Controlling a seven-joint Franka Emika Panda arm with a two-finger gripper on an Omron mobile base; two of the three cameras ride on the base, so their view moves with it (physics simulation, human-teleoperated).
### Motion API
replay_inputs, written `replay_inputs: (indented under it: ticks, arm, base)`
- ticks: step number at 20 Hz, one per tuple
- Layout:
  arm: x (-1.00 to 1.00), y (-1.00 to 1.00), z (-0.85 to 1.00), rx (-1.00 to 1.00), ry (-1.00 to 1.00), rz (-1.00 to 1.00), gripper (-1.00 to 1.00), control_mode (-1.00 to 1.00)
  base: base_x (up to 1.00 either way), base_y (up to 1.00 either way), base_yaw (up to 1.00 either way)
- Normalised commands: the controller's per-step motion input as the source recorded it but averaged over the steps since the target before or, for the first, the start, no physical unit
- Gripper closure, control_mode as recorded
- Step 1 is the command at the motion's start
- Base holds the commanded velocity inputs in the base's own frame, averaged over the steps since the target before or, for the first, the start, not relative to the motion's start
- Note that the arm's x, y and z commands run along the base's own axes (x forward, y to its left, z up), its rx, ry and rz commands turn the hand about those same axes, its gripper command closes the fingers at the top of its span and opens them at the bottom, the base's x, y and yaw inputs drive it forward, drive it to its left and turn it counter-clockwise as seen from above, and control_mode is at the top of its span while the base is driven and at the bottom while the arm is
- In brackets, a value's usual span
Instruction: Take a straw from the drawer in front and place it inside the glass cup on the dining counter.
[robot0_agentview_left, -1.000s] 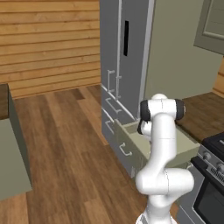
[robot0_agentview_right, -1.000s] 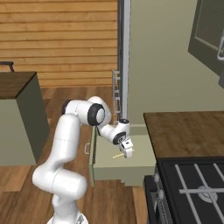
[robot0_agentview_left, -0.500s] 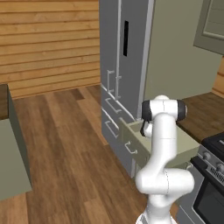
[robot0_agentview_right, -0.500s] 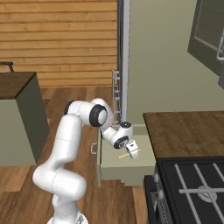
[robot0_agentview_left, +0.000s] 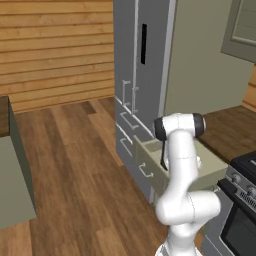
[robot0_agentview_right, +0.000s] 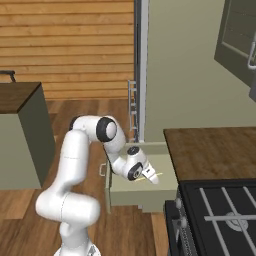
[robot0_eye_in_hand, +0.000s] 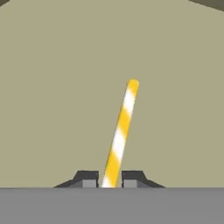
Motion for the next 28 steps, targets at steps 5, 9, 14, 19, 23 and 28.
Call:
replay_inputs:
  ticks: [5, 9, 14, 19, 23, 28]
  arm:
    - [0.00, 0.20, -0.04, -0.16, 0.09, 0.00, 1.00, -1.00]
    - [0.00, 0.00, 0.69, 0.14, 0.18, 0.00, 1.00, -1.00]
    - [0.00, 0.00, 1.00, 0.32, 0.17, 0.00, 1.00, -1.00]
    - [-0.26, 0.18, 1.00, 0.18, 0.05, -0.02, 1.00, -1.00]
    - [-0.97, 0.82, 0.99, 0.05, -0.31, -0.20, 1.00, -1.00]
    - [-1.00, 0.83, 0.78, 0.03, -0.37, -0.26, 1.00, -1.00]
  base:
    - [0.00, 0.00, 0.00]
    - [0.00, 0.00, 0.00]
    - [0.00, 0.00, 0.00]
    - [0.00, 0.00, 0.00]
    - [0.00, 0.00, 0.00]
    - [0.00, 0.00, 0.00]
